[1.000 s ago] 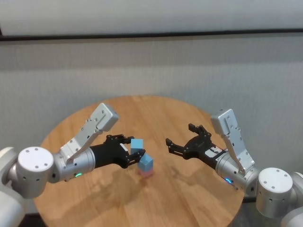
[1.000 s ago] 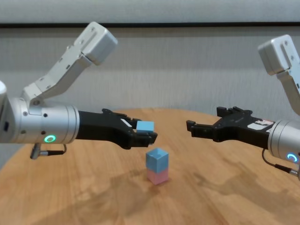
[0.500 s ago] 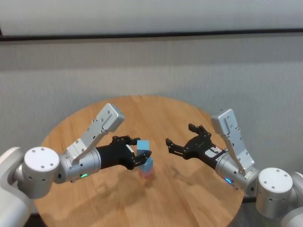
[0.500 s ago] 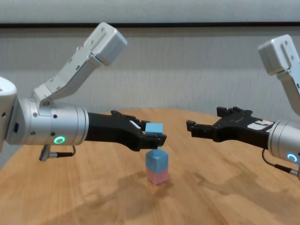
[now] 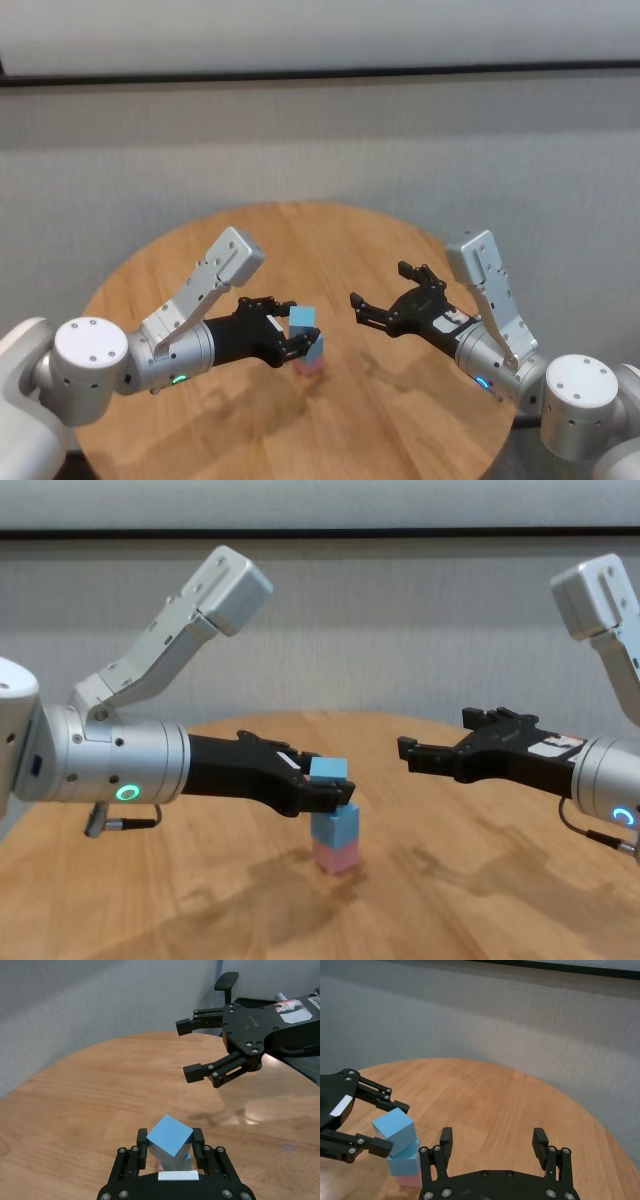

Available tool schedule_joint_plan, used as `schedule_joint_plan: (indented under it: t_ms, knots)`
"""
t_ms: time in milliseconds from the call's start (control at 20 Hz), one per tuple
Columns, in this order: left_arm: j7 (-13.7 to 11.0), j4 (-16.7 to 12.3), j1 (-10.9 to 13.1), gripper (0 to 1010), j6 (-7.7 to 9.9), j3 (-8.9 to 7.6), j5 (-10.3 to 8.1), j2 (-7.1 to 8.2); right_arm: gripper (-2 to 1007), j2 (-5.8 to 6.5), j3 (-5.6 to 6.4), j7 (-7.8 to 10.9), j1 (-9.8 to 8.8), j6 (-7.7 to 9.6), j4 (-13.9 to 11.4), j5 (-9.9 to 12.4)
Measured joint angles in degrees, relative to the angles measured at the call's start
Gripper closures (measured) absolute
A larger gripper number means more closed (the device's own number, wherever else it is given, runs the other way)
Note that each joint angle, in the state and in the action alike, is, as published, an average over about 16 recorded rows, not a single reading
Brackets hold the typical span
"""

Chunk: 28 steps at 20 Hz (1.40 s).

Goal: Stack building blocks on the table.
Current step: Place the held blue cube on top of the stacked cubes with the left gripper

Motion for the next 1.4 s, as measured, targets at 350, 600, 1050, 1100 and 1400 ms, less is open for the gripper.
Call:
schedule_joint_plan:
  t_ms: [350,600,1050,1100,1400]
  knots:
    - [0.0,1.45,-0.67,451,-0.53,0.72,-0.61,-0.35,0,0.0,0.0,0.0,0.0,0.0,0.0,0.0]
    - [-0.03,2.35,-1.09,451,-0.89,1.07,-0.9,-0.67,0,0.0,0.0,0.0,0.0,0.0,0.0,0.0]
    - [0.01,3.5,-1.52,451,-1.4,1.36,-1.29,-1.08,0,0.0,0.0,0.0,0.0,0.0,0.0,0.0]
    - [0.02,3.58,-1.55,451,-1.44,1.37,-1.32,-1.11,1,0.0,0.0,0.0,0.0,0.0,0.0,0.0]
    - [-0.04,4.08,-1.76,441,-1.72,1.43,-1.46,-1.27,1,0.0,0.0,0.0,0.0,0.0,0.0,0.0]
